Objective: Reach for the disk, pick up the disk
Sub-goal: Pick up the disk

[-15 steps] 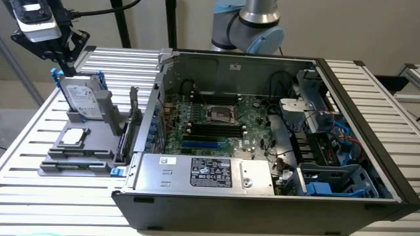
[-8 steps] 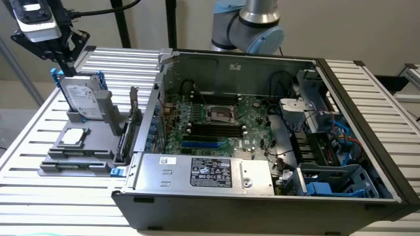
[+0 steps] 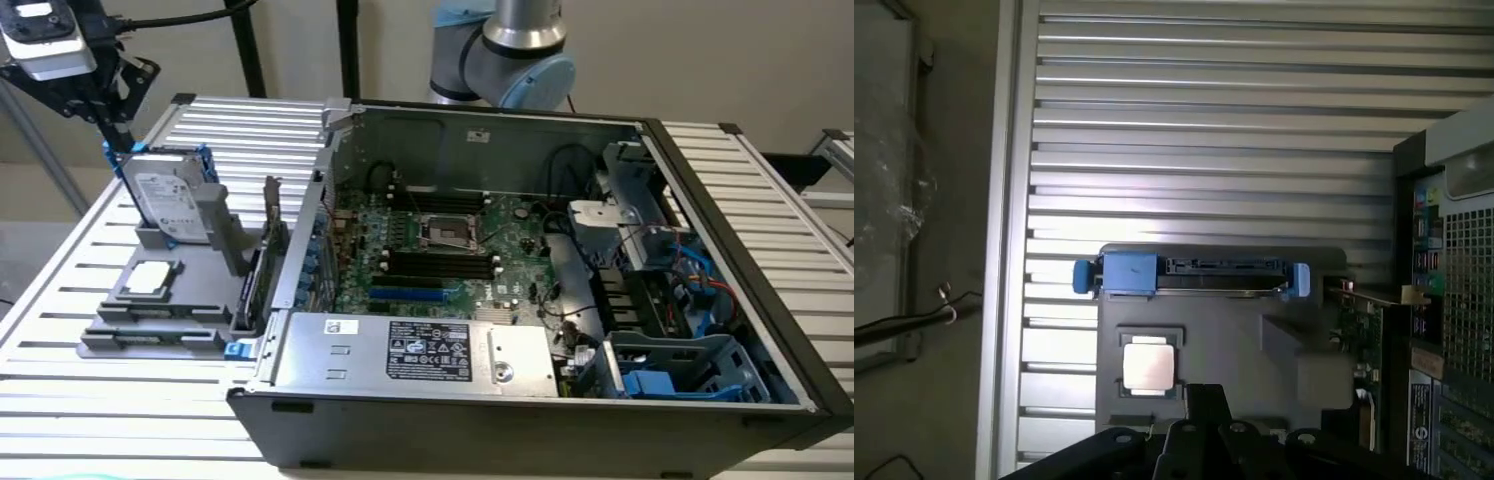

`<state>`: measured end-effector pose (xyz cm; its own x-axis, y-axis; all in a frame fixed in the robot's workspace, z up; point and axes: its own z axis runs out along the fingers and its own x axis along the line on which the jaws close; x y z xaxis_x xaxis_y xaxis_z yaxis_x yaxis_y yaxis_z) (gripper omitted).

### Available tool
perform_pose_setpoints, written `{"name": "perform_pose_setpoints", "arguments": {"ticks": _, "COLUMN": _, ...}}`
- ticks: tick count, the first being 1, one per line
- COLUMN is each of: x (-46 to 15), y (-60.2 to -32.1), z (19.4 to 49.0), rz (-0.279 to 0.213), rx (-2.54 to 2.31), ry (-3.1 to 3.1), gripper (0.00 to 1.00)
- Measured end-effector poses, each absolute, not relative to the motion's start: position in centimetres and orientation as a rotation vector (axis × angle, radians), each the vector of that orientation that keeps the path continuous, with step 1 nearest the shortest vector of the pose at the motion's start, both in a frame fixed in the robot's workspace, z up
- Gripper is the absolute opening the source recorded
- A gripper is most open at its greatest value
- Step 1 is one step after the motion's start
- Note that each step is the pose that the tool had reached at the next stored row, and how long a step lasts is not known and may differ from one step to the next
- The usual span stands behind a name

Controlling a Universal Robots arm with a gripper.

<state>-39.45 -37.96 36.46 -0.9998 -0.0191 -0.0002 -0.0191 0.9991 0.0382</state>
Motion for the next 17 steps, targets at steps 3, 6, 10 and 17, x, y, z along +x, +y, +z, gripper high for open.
{"name": "perform_pose_setpoints", "arguments": {"ticks": 3, "x": -40.4, "y": -37.1, "z": 36.5, "rz": -0.060, "rx": 0.030, "ry": -3.141, "gripper": 0.11}}
{"name": "perform_pose_setpoints", "arguments": {"ticks": 6, "x": -41.2, "y": -36.1, "z": 36.5, "rz": -0.060, "rx": 0.030, "ry": -3.141, "gripper": 0.11}}
{"name": "perform_pose_setpoints", "arguments": {"ticks": 10, "x": -41.8, "y": -34.3, "z": 36.5, "rz": -0.060, "rx": 0.030, "ry": -3.141, "gripper": 0.11}}
{"name": "perform_pose_setpoints", "arguments": {"ticks": 17, "x": -42.4, "y": -32.4, "z": 36.5, "rz": -0.057, "rx": 0.030, "ry": -3.141, "gripper": 0.11}}
